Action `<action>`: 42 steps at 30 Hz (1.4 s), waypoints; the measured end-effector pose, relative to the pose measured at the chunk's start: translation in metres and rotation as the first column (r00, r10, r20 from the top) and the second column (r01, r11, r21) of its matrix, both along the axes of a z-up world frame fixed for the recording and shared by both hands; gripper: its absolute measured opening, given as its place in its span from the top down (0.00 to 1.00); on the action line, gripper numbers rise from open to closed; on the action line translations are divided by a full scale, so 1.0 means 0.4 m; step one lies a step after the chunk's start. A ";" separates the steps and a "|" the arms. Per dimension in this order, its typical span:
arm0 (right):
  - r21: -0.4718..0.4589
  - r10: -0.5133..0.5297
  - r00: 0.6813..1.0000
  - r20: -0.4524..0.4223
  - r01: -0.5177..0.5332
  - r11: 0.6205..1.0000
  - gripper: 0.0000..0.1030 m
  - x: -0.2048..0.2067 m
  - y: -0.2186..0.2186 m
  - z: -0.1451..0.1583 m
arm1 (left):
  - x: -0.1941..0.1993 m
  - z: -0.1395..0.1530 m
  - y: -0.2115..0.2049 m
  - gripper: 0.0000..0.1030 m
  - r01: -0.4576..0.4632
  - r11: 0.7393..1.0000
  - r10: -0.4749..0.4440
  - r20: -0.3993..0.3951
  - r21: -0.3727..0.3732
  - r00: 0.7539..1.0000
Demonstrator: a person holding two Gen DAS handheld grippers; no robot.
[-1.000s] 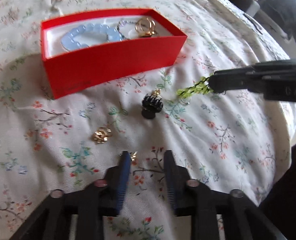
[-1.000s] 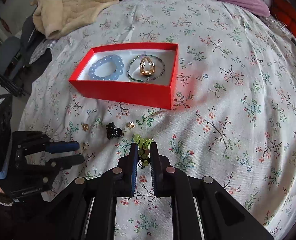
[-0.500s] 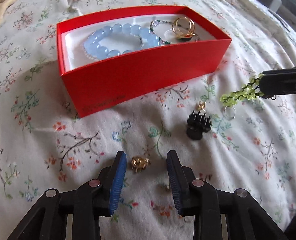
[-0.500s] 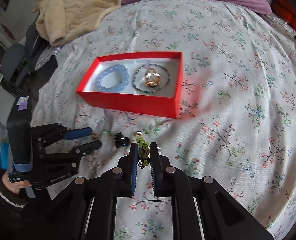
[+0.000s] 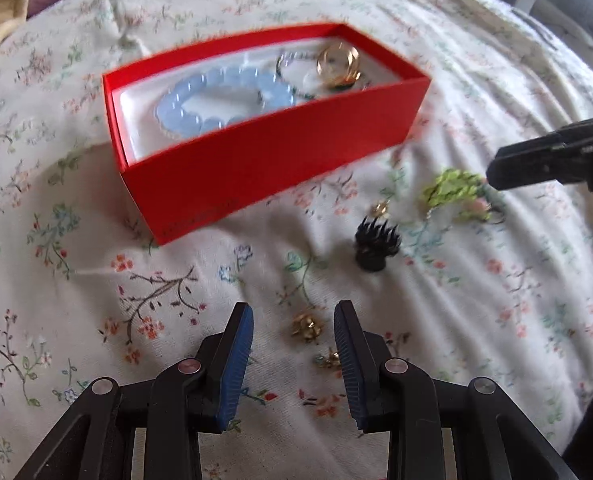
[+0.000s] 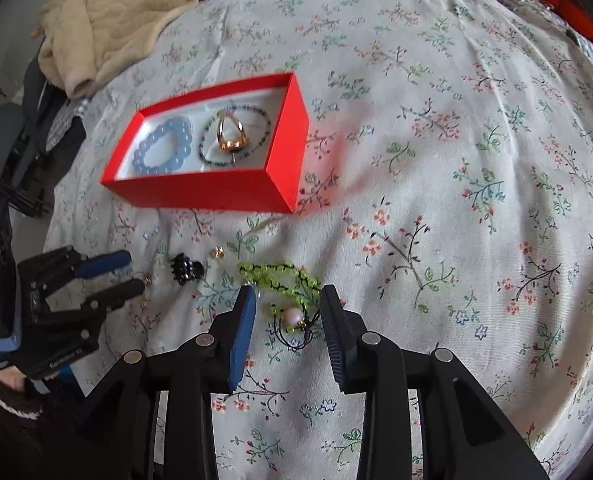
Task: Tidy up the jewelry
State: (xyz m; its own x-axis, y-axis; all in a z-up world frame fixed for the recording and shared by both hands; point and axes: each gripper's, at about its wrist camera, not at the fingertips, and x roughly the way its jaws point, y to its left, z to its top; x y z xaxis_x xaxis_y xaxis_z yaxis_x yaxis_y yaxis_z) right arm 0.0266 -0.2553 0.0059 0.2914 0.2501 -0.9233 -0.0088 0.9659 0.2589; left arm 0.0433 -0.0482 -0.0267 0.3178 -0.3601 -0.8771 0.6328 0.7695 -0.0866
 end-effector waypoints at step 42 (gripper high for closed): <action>0.112 -0.066 0.965 0.255 0.038 0.993 0.89 0.093 0.079 0.224 | 0.144 0.192 0.039 1.00 -0.252 0.905 0.231 -0.100 -0.342 0.968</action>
